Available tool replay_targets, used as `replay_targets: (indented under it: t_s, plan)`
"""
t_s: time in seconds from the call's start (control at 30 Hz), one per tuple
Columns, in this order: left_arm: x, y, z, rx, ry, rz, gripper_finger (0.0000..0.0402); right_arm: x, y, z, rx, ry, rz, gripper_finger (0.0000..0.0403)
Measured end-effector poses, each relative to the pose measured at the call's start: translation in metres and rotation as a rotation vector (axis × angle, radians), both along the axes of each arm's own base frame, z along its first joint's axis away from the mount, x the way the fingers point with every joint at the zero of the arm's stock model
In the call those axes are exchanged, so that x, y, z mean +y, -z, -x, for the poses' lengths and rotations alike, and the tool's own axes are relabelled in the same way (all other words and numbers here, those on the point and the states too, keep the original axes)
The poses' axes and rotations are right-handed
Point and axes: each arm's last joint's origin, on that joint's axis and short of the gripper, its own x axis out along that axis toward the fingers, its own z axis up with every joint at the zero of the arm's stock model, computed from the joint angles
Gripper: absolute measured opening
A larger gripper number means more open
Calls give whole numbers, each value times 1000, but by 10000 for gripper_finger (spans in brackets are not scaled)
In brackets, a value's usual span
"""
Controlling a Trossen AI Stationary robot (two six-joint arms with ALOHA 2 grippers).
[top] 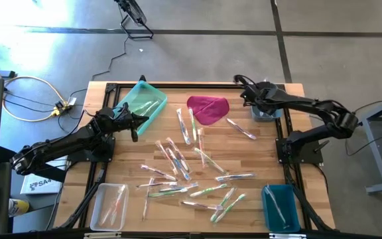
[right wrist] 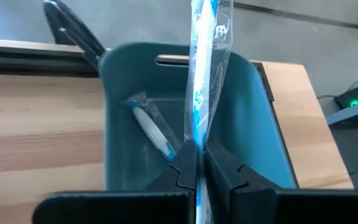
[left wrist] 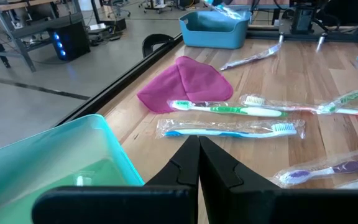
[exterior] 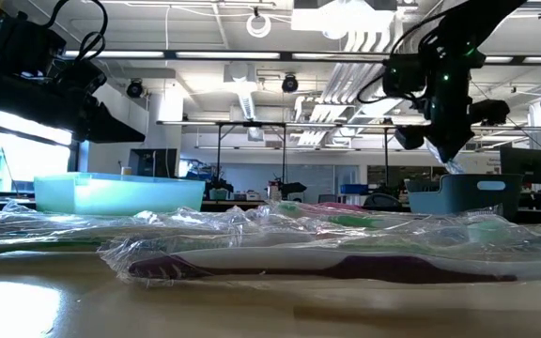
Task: Pick & Place Toothbrushes
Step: Put the blue toothbrush to the light blue bin, then put the green toothbrush to the green bin
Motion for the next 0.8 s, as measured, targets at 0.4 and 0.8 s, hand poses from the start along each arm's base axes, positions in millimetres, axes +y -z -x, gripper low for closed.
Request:
replay_targets:
  t_s: [0.4,0.8]
  plan:
    - [0,0,0,0,0,0,0,-6,8,6,-100,31,-85,48]
    - [0,0,0,0,0,0,0,-7,7,5,-88,16,-62,111]
